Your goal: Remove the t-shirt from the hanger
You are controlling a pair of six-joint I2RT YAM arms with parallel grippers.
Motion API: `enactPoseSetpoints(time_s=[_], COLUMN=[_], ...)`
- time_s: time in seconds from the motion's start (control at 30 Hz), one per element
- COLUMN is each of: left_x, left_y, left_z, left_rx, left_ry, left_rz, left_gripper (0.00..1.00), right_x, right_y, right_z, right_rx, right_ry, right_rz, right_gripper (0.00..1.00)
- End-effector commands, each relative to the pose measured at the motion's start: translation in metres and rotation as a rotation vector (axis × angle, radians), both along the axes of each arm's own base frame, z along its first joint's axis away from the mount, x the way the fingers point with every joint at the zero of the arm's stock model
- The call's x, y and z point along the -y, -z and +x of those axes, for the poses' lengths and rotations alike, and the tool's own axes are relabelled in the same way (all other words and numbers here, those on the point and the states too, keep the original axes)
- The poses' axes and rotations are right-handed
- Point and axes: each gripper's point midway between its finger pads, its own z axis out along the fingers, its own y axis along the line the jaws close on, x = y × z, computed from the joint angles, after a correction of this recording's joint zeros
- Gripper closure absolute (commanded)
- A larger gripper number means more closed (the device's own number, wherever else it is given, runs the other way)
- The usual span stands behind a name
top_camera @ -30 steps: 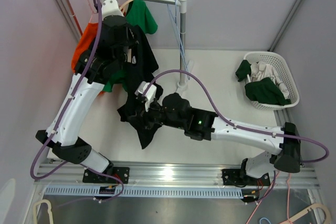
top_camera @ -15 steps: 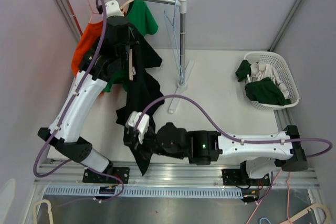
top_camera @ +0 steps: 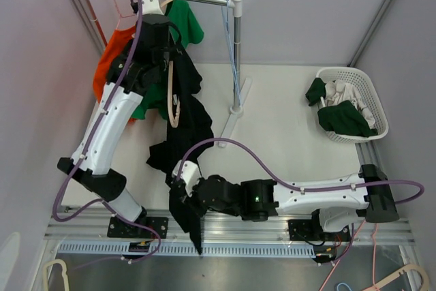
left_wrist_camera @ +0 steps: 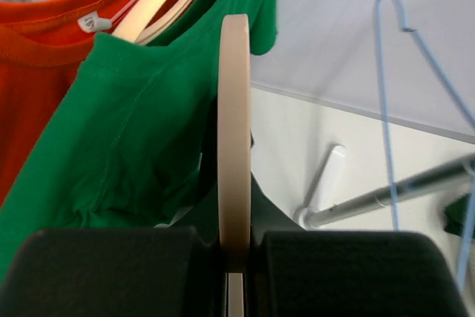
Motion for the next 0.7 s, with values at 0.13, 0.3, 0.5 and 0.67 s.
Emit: enactPoseSetpoints(time_s=[0.13, 0.3, 0.5, 0.67], left_x=[0.009, 0.009, -0.020, -0.057], left_y=[-0.063, -0.032, 0.038, 0.034], left_z=[-0.067, -0.133, -0.188, -0.235], left_rx=[0.102, 0.015, -0.091, -0.038], left_ry=[0.241, 0.377, 0.377, 0.351], left_rz=[-0.157, -0.133, -0.068, -0.071], left_gripper=[0.99, 0.99, 0.99, 0.99], right_x=[0.035, 0.066, 0.079, 0.092], right_y=[-0.017, -0.029, -0.043, -0.071], right_z=[0.083, 0.137, 0.166, 0.160], right_rx=[-0.089, -0.073, -0.036, -0.017], right_ry=[0.230, 0.400, 0.465, 0.465], right_rz=[0.088, 0.118, 0.112, 0.146], right_gripper=[1.00, 1.00, 1.00, 1.00])
